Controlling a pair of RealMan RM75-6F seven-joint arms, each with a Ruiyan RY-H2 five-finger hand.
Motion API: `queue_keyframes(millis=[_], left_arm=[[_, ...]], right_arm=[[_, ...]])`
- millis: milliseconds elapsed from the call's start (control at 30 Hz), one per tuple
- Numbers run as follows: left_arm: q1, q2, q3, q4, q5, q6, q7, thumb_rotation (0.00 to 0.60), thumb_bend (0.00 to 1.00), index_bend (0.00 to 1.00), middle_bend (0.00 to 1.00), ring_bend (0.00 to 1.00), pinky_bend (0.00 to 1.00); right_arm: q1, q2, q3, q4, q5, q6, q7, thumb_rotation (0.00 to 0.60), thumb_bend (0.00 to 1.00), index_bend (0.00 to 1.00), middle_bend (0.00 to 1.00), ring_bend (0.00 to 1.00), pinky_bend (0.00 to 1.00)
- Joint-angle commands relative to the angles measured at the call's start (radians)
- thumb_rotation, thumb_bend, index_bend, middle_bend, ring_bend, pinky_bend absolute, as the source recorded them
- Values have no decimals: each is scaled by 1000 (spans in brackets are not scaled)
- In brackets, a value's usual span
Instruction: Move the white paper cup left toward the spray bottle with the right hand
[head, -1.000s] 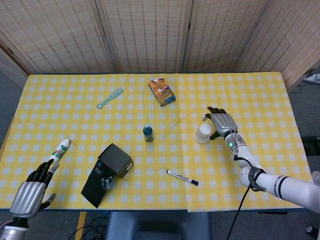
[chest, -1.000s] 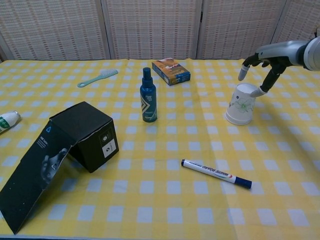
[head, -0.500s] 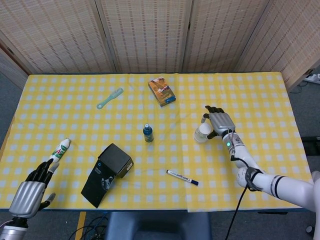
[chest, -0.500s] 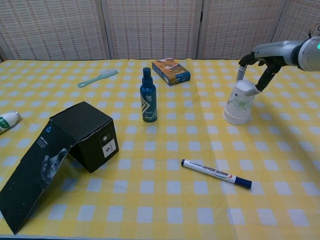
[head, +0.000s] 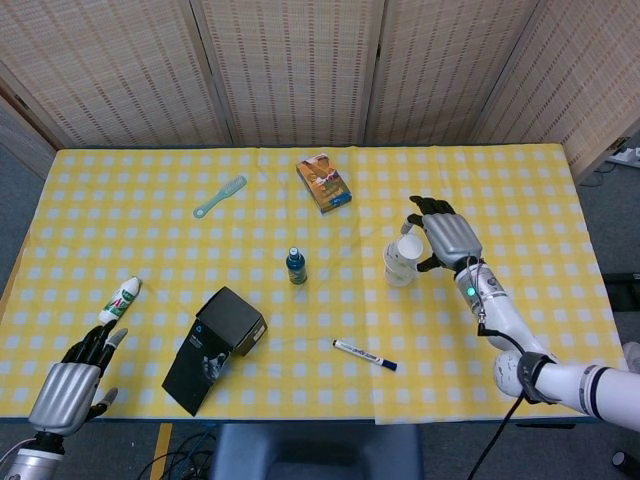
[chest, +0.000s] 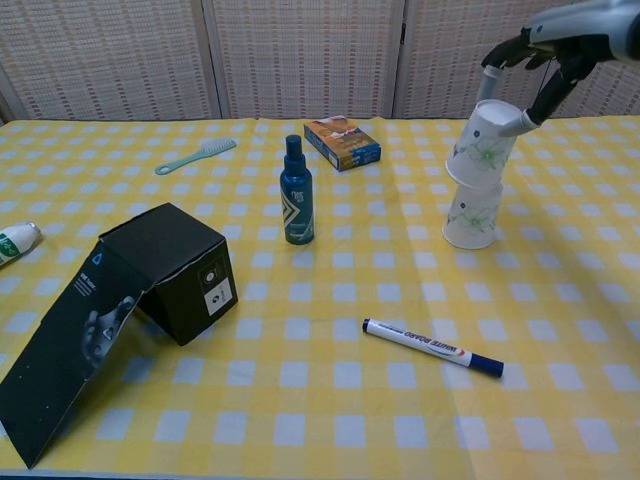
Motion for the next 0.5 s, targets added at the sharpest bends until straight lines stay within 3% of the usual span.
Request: queue_keyframes(millis=[33,233,500], left_arm=[[-3,-3,0,-4,-2,-5,6,600,317,0,0,0,229],[1,4,2,-12,13,10,-3,600,317,0,0,0,229],[20,39,12,-27,57,62,-55,600,317,0,0,0,229]], right_arm=[[-11,62,28,-85,-22,37,5,600,264,457,34,0,0],[30,6,26,-66,11,15,-20,600,265,457,36,0,0],[134,-214,1,122,109,-20,-96,600,270,457,43,0,0]])
